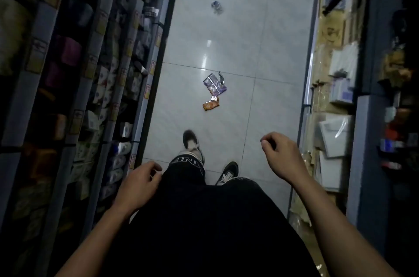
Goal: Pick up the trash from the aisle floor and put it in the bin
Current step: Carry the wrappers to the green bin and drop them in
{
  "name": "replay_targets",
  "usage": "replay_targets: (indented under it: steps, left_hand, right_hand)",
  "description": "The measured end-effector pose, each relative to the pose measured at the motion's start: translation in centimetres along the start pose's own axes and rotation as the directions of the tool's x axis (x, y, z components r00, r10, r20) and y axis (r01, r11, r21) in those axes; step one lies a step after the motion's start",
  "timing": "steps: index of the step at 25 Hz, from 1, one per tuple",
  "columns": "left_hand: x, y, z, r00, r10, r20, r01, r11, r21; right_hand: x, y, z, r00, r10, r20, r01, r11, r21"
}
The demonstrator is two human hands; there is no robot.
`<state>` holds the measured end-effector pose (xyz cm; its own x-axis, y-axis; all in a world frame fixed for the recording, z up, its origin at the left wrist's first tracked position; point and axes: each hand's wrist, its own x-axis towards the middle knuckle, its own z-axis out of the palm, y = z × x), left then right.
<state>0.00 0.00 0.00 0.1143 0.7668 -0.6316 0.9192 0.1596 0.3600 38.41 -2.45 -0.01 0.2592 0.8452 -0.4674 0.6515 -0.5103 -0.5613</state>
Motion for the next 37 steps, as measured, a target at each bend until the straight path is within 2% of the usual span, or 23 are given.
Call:
replay_targets:
  steps: [2, 5, 8, 13, 20, 24, 27, 30, 33, 35, 37]
  left_hand:
    - [2.8, -1.3, -1.7, 0.998, -0.056, 0.006, 0.056, 0.997, -0.044]
    - [7.9, -1.5, -5.3, 0.996, -0.057, 0.071, 0.059, 0.998, -0.036]
    - [14.1, -0.3, -9.6, 0.998, -0.039, 0.048, 0.042, 0.996, -0.073]
    - [24.9, 3.9, -13.6, 0.990, 0.076, 0.115, -0.075, 0.997, -0.020]
    - [36.7, 13.1, -13.6, 0.978, 0.091, 0.189, -0.108, 0.991, 0.082]
    - [44.2, 17.8, -10.4, 0.977, 0.065, 0.201, -0.085, 0.992, 0.096]
    - [51.9, 18.6, -5.6, 0.968, 0.016, 0.250, -0.038, 0.996, 0.083]
    - [61.4, 17.1, 1.5, 0.951, -0.037, 0.307, 0.024, 0.999, 0.045]
    - [72.5, 13.7, 10.8, 0.942, -0.073, 0.328, 0.060, 0.997, 0.051]
    - [79.1, 10.7, 17.0, 0.973, -0.059, 0.223, 0.053, 0.998, 0.032]
    - [85.5, 7.3, 22.8, 0.992, -0.067, 0.108, 0.060, 0.996, 0.066]
  right_hand:
    - [4.2, -2.2, 0.1, 1.000, 0.017, 0.014, -0.017, 1.000, -0.024]
    - [8.9, -5.5, 0.0, 0.997, 0.075, 0.028, -0.074, 0.996, -0.053]
    - [11.9, -8.4, 0.5, 0.983, 0.146, 0.110, -0.134, 0.985, -0.108]
    - [17.3, -9.9, 1.7, 0.964, 0.177, 0.200, -0.148, 0.977, -0.153]
    - [29.9, -7.5, 0.8, 0.935, 0.176, 0.307, -0.146, 0.982, -0.116]
    - [39.4, -4.9, 2.6, 0.912, 0.209, 0.354, -0.190, 0.978, -0.087]
    - [45.1, -2.6, 7.5, 0.872, 0.286, 0.396, -0.309, 0.951, -0.007]
    - [50.2, 0.9, 15.4, 0.806, 0.339, 0.486, -0.362, 0.931, -0.048]
    - [55.8, 6.9, 27.2, 0.764, 0.418, 0.491, -0.449, 0.891, -0.060]
    - [59.4, 10.7, 35.4, 0.689, 0.534, 0.490, -0.605, 0.796, -0.016]
    - [63.2, 14.1, 43.6, 0.558, 0.682, 0.473, -0.796, 0.601, 0.073]
